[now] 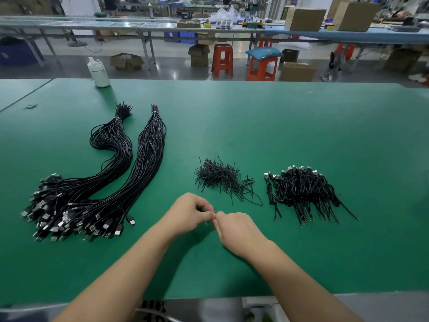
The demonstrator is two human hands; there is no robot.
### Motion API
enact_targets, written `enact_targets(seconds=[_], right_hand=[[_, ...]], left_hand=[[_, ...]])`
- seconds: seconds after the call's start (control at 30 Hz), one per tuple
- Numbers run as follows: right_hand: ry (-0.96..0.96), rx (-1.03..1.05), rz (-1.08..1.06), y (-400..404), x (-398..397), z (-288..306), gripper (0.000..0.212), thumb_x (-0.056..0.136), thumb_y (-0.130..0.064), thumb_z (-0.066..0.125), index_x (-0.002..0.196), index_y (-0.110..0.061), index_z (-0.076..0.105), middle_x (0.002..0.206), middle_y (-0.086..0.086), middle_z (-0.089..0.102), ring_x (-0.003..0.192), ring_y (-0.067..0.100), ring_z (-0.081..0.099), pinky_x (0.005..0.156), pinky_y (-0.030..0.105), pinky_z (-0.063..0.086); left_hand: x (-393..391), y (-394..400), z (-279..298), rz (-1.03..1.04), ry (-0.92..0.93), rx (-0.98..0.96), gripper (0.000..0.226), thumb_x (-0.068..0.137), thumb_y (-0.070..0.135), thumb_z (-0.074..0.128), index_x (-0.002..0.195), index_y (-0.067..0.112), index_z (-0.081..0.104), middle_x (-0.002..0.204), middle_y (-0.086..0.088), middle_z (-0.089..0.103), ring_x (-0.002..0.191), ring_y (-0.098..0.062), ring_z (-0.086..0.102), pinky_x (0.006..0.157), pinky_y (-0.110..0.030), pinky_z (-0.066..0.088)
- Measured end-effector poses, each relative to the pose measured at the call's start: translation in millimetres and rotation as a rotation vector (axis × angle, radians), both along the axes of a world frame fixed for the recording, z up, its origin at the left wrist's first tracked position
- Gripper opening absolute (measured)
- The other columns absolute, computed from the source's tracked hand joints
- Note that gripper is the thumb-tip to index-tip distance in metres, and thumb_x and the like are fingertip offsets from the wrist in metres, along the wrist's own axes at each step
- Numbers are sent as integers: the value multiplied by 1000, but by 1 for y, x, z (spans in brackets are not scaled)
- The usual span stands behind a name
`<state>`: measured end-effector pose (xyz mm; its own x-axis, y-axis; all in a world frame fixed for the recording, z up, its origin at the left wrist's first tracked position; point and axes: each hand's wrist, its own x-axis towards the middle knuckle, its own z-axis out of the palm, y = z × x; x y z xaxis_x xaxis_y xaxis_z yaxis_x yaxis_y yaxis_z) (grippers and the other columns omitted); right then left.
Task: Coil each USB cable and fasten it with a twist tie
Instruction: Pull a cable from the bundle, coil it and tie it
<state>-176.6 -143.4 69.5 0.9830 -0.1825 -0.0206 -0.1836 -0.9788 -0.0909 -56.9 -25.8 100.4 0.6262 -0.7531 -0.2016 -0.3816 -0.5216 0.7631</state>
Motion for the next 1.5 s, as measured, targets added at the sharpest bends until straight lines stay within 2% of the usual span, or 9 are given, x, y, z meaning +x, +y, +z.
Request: enact_targets(seconds=[0.2, 0.4, 0.53, 0.7, 0.87, 1.0, 1.2, 1.4, 1.5], right_hand=[[54, 141, -57, -8, 2, 5, 32, 108, -35, 29, 112, -10, 49, 98, 14, 67, 87, 37, 64, 66, 41, 41], [49, 1465, -363, -24, 3, 24, 36, 106, -30, 35, 108, -5, 61, 100, 11, 71, 73, 29, 68, 55, 39, 57], [-49, 1686, -452, -30, 1, 27, 33, 105, -25, 47, 106, 2, 66, 93, 13, 73, 75, 24, 70, 59, 32, 58], [-146, 1734, -508, -22, 7, 26, 31, 105, -21, 46, 91, -4, 68, 83, 10, 70, 63, 17, 63, 57, 28, 55], [-51, 1898, -507, -26, 7, 22, 37, 107, -30, 41, 100, -2, 65, 90, 13, 72, 72, 24, 70, 60, 34, 57], [-197, 1670, -469, -45, -1, 18, 20, 101, -17, 54, 116, -14, 67, 117, 9, 70, 80, 21, 69, 65, 32, 56], [-348, 1273, -331, -28, 7, 26, 10, 95, -16, 65, 100, -19, 72, 78, 0, 70, 63, 5, 60, 58, 25, 48], [-394, 1353, -474, -18, 16, 29, 25, 99, -20, 60, 122, -22, 53, 69, -1, 68, 51, 8, 57, 53, 21, 48], [-388, 1505, -495, -18, 15, 27, 19, 100, -16, 57, 118, -23, 53, 66, 1, 64, 55, 9, 60, 50, 20, 44]], left_hand=[[-10, -11, 5, -112, -452, 50, 7, 88, 19, 66, 86, 19, 73, 95, 3, 66, 91, -17, 61, 83, -29, 46], [-13, -12, 8, -211, -620, -80, 12, 97, 19, 54, 90, 12, 62, 101, 0, 53, 84, -22, 57, 78, -38, 48], [-16, -11, 8, -276, -722, -129, 12, 99, 17, 50, 96, 10, 59, 110, -2, 51, 82, -22, 59, 75, -39, 50], [-18, -9, 7, -331, -955, -172, 22, 93, 11, 42, 96, 3, 63, 115, -14, 58, 109, -27, 62, 81, -39, 55], [-18, -6, 8, -354, -1059, -194, 11, 83, 5, 57, 91, 5, 65, 102, -10, 61, 87, -21, 65, 62, -32, 56], [-10, -6, 7, 1, -599, -320, 5, 93, 9, 62, 90, 12, 60, 101, -1, 54, 81, -17, 59, 73, -32, 52], [-16, -17, 4, 215, -87, -289, 20, 97, 12, 57, 79, 20, 55, 94, -3, 57, 54, -13, 68, 61, -33, 57], [-18, -14, -1, 11, -808, -109, 16, 83, 10, 70, 91, 17, 58, 84, 0, 57, 58, -26, 57, 48, -32, 38], [-13, -9, -7, -101, -918, -130, 20, 76, 8, 74, 89, 16, 61, 82, 2, 58, 53, -23, 55, 42, -29, 39]])
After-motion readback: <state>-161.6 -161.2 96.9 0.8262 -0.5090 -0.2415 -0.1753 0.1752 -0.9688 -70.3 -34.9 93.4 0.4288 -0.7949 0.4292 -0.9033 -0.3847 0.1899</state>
